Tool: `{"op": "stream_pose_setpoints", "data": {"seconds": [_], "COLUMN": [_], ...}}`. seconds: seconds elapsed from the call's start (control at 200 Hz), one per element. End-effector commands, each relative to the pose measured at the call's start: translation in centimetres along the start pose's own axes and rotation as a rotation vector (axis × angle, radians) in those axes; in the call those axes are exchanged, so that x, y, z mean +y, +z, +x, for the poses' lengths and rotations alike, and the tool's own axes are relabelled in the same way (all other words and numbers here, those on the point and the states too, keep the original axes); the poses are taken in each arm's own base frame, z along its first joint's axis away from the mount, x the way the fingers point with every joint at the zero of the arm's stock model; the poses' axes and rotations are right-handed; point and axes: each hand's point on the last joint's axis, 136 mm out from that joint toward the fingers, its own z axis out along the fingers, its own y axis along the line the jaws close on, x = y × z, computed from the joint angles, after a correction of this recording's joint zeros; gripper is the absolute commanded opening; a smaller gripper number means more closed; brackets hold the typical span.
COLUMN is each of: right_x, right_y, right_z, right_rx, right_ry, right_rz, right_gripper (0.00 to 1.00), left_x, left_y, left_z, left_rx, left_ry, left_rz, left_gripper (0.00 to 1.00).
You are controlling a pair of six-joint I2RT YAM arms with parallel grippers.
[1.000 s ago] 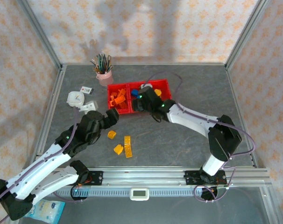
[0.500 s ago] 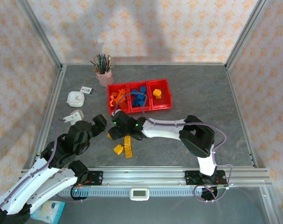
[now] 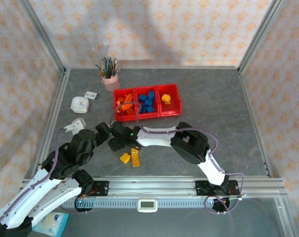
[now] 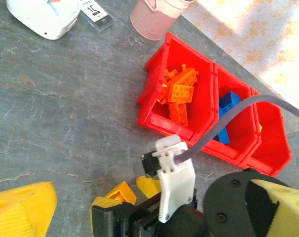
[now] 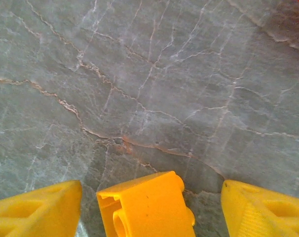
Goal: Sort the legos into containers by color
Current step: Pick up the lego from the bottom-left of the table.
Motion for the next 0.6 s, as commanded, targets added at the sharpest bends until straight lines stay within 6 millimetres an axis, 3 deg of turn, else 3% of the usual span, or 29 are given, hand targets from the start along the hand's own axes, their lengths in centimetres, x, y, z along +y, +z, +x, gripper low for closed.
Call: {"op": "stream_pose_setpoints", "data": {"seconds": [0.0, 0.255, 0.596], "right_x": [0.2, 0.1, -0.9], "right_y": [0.7, 0.5, -2.2], "right_z": [0.6, 0.9, -1.2], "right_rx": [0.033, 0.044, -0.012], "right_ry": [-0.031, -0.026, 0.040], "right_rz": [0.010, 0.013, 0.023], "right_gripper": [0.70, 0.53, 0.41], "left_x": [1.2, 1.0, 0.5], "left_y": [0.2, 0.3, 0.6], "left_z": [0.1, 0.2, 0.2], "left_rx": [-0.011, -0.008, -0.005], "left_ry": [0.005, 0.006, 0.015], "left_rz": [-0.044, -0.038, -0.028], "left_gripper": [0.99, 0.99, 0.99]}}
